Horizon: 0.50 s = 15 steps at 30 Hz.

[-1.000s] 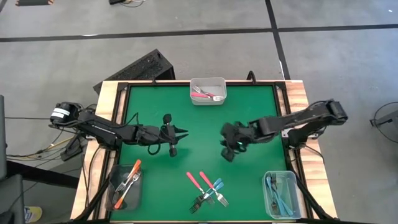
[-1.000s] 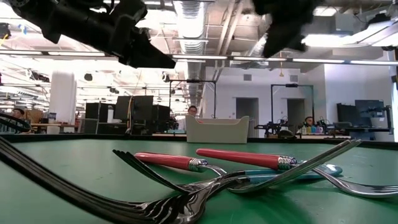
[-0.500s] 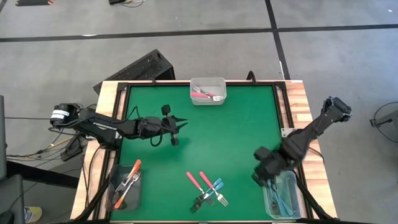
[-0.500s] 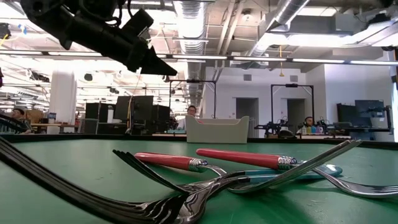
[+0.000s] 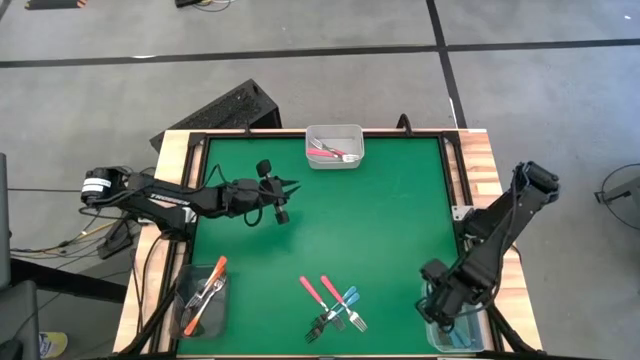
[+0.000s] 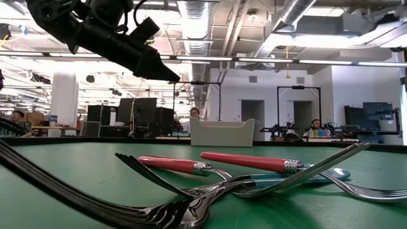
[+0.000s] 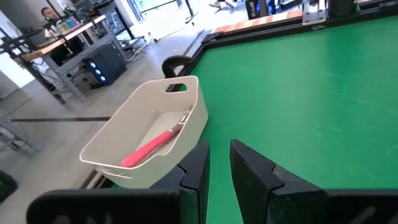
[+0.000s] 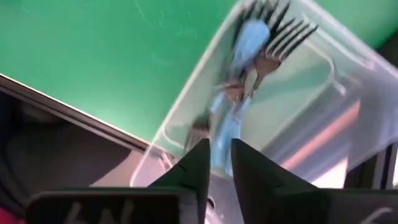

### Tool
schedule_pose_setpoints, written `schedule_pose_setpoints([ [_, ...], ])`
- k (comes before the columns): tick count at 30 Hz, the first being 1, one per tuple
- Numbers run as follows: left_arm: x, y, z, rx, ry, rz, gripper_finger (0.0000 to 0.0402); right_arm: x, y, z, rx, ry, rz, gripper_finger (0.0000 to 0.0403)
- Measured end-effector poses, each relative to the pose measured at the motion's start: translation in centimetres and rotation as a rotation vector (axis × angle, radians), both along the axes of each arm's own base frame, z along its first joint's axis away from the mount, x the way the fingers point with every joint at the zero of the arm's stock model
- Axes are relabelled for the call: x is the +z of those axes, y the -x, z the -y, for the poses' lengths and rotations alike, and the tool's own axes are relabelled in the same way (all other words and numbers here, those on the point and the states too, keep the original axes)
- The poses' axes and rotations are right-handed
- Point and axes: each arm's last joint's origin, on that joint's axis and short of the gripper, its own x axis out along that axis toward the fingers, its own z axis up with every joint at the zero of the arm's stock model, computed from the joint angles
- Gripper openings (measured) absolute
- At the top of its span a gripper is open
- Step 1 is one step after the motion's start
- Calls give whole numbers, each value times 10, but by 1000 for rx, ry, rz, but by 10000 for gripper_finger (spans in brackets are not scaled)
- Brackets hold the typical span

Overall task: Sort silverware by color (type)
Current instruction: Put the blue fork into the transparent bin, then put the pink fork into the white bin

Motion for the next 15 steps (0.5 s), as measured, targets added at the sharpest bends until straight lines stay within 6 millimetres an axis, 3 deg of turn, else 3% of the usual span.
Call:
schedule_pose_setpoints([
  [7, -1, 0, 0, 13, 54, 19, 53, 0, -22, 19, 111, 178, 246, 149],
  [11, -2, 0, 3, -16, 93, 28, 53, -5, -54, 35, 161, 377, 435, 172],
  [15, -5, 0, 11, -42, 134, 9, 53, -21, -90, 49, 251, 414, 478, 179],
])
